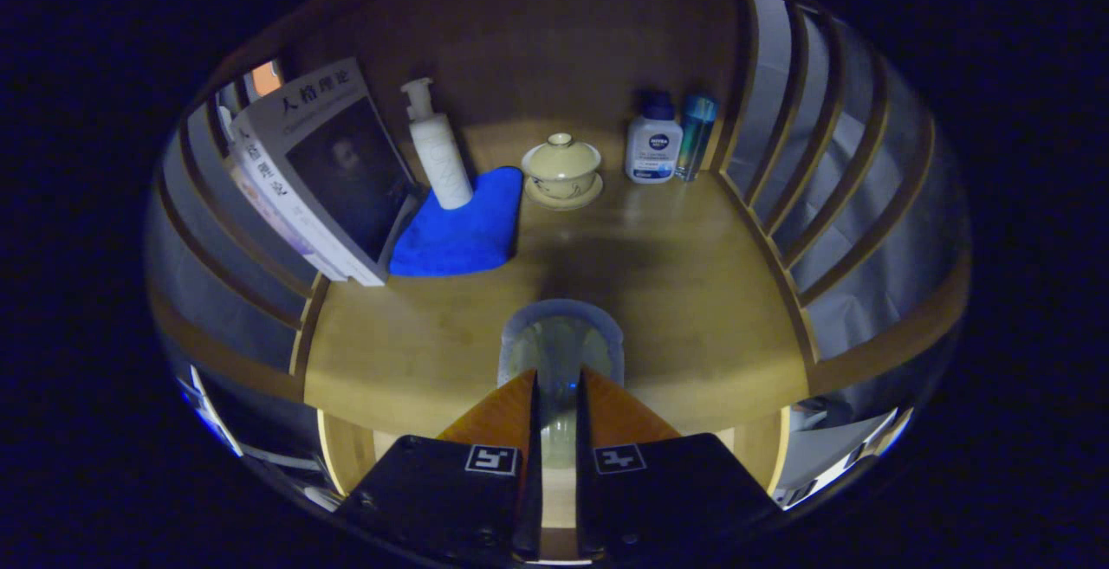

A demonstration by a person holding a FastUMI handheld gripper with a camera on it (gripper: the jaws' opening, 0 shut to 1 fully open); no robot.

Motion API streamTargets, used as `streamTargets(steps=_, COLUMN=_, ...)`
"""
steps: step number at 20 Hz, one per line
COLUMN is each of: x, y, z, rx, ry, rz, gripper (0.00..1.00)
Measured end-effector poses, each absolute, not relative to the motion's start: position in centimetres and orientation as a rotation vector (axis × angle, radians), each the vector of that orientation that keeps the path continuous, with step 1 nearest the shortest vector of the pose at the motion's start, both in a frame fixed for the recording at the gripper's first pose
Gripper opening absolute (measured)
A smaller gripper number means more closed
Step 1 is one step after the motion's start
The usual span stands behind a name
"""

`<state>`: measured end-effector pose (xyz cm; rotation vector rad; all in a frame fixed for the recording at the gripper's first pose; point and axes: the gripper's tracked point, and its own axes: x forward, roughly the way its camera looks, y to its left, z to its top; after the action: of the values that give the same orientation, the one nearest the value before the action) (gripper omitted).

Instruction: Pull open the drawer, take out the items inside it, and place them on the countertop above the cabinet.

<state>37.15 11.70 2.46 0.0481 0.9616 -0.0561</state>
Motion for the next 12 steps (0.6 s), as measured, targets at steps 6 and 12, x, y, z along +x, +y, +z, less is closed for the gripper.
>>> streamTargets(steps=6, x=39.5, y=12.2, z=0.2, rx=0.078, ry=0.957, rz=-0.057, gripper=0.18)
streamTargets(steps=12, x=40.3, y=12.5, z=-0.2, rx=0.061, ry=0.909, rz=-0.022, gripper=0.19)
